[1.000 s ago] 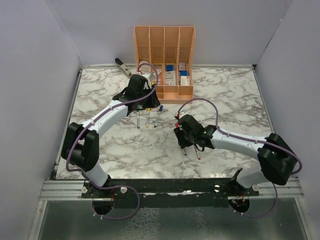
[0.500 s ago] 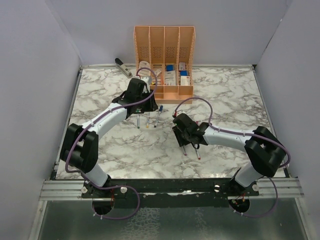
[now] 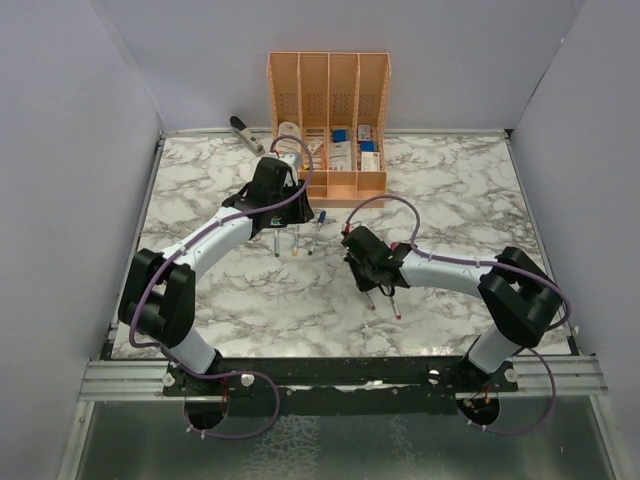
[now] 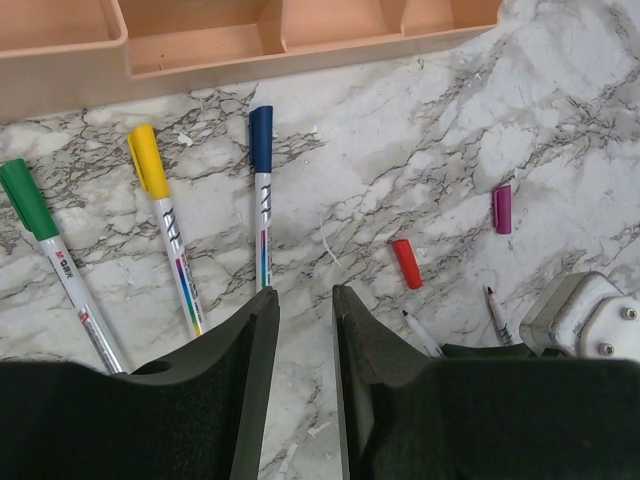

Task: Insert the pens into the pen caps

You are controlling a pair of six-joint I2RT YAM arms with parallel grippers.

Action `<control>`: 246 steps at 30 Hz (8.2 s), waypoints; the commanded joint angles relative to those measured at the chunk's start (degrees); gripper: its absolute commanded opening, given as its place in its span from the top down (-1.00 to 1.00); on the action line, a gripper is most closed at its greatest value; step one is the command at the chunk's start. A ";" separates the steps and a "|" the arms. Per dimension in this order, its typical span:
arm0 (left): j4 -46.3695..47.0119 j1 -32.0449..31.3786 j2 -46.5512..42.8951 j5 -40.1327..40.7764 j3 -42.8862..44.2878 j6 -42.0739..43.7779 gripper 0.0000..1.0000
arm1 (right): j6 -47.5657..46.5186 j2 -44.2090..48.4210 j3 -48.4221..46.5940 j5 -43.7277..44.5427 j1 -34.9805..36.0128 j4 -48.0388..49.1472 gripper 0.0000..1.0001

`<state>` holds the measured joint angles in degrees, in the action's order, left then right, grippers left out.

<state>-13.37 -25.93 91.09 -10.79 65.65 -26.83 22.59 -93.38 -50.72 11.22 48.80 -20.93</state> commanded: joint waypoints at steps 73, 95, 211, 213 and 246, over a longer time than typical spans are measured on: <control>45.86 -4.26 -3.73 -43.17 -9.41 -2.32 1.00 | 6.59 28.93 3.57 -2.63 -4.32 37.40 0.95; 25.33 -4.10 -2.71 -29.20 -8.81 5.67 1.00 | 11.22 39.83 5.09 26.79 -7.80 12.73 0.57; 22.71 -3.59 -0.94 -28.76 -8.43 5.41 1.00 | 11.20 -7.34 -8.77 1.65 -21.04 -8.57 0.98; 22.62 -3.58 -1.08 -29.01 -8.22 5.59 1.00 | 10.91 -5.35 -10.80 2.51 -21.07 -9.11 0.98; 28.87 -9.17 -2.58 -37.13 -4.69 4.52 1.00 | 11.43 26.25 6.59 -16.61 -21.03 56.05 0.98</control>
<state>13.63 -34.50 87.64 -45.84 59.20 -21.82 33.47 -68.73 -43.75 -0.14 27.66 29.54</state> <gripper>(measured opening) 0.089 0.045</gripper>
